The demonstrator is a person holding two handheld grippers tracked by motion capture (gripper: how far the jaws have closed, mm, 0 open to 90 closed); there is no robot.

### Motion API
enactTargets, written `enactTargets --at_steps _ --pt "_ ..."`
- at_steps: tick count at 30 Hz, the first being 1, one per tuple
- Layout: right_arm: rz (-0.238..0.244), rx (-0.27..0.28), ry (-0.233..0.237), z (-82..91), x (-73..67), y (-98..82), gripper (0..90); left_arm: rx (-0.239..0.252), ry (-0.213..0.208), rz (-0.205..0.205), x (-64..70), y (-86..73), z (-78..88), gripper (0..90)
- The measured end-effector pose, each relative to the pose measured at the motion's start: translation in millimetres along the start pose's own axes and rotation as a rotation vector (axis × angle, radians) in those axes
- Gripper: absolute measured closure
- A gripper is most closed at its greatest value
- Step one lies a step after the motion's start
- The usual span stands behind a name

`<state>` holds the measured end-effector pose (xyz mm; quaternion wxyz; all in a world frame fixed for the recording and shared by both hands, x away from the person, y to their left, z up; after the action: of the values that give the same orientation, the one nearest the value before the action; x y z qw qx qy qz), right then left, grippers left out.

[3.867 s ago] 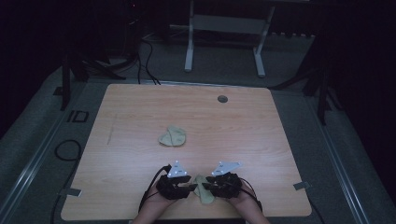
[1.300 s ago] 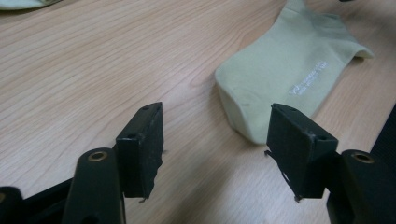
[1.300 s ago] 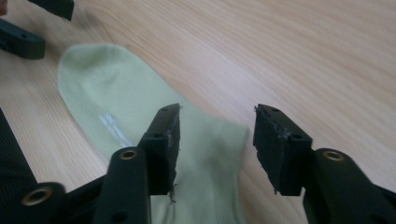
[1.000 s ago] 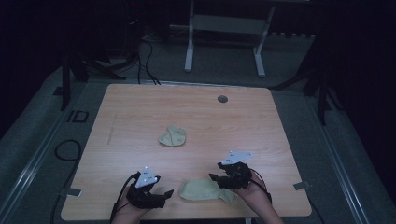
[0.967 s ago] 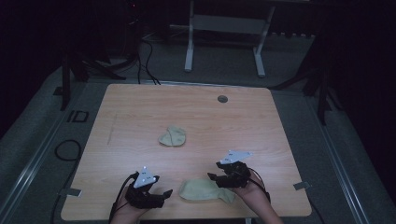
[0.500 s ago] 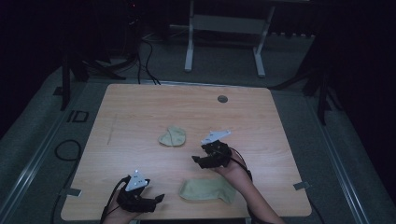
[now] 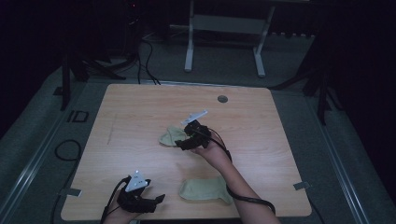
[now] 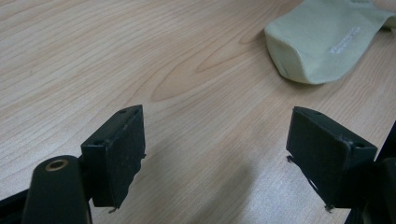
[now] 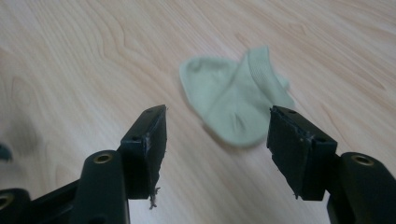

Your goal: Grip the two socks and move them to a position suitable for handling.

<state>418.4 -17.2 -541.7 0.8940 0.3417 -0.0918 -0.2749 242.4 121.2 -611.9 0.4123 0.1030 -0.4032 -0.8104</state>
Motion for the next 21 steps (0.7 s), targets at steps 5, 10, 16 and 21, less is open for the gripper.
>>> enactTargets --at_steps 5,10,16,21 --pt "-0.002 -0.009 -0.033 -23.5 1.5 14.9 38.5 0.003 0.0 0.007 -1.6 -0.2 0.1 19.9" --pt "-0.039 -0.035 -0.078 -46.5 11.3 22.8 38.7 0.015 -0.006 0.014 -2.0 0.7 1.7 19.9" --pt "-0.071 -0.073 -0.121 -70.6 21.1 20.5 38.7 0.013 -0.011 0.014 -2.9 -0.3 1.7 19.8" --pt "-0.057 -0.1 -0.137 -88.0 20.3 15.1 37.1 0.017 -0.005 0.024 -4.1 0.1 2.1 19.8"
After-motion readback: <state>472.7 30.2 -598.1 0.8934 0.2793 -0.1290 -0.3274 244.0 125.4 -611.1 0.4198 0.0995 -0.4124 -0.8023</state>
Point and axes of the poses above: each handheld gripper's, and its own axes: z roughly backward along the jaws, y roughly out of its top, x roughly to its right, the point moved 7 cm from there along -z, roughly forward along the jaws, and after that the axes turned 1 degree about z, right-handed, at the moved point
